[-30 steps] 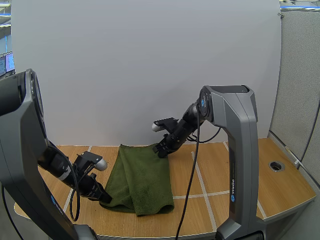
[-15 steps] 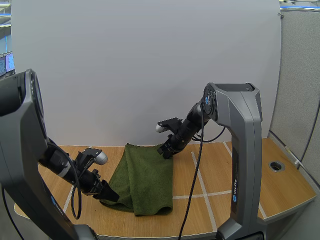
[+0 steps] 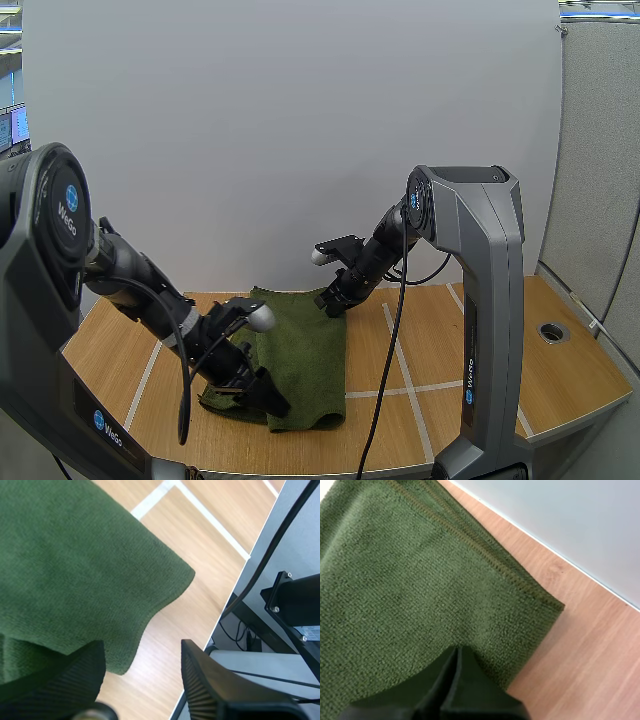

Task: Fold the towel

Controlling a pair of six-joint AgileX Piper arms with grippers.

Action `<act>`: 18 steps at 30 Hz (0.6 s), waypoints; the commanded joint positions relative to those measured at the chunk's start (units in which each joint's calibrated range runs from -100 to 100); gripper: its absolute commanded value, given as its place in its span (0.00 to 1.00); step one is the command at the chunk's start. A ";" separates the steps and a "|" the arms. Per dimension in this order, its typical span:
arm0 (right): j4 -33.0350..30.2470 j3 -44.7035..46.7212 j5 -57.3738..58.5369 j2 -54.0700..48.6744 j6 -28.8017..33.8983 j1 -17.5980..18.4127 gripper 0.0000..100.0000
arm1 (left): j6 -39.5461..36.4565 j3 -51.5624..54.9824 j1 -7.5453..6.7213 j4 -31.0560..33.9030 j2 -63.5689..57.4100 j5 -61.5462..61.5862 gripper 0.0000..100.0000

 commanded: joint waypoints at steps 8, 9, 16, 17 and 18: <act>-0.20 0.21 -0.84 -0.93 -0.34 -0.26 0.00 | -4.90 -0.29 -0.91 1.28 -0.12 -10.48 0.75; -0.20 0.21 -0.84 -0.93 -0.34 -0.26 0.00 | -4.90 -0.29 -0.91 1.28 -0.12 -10.48 0.75; -0.10 0.21 -0.84 -0.93 -0.34 -0.26 0.00 | -5.91 -0.29 -0.91 1.28 4.46 -11.08 0.75; -0.10 0.21 -0.84 -0.93 -0.34 -0.26 0.00 | -5.91 -0.29 -0.91 1.28 5.12 -10.90 0.75; 0.01 0.21 -0.84 -0.93 -0.34 -0.26 0.00 | -5.91 -0.29 -0.91 1.28 5.63 -10.90 0.75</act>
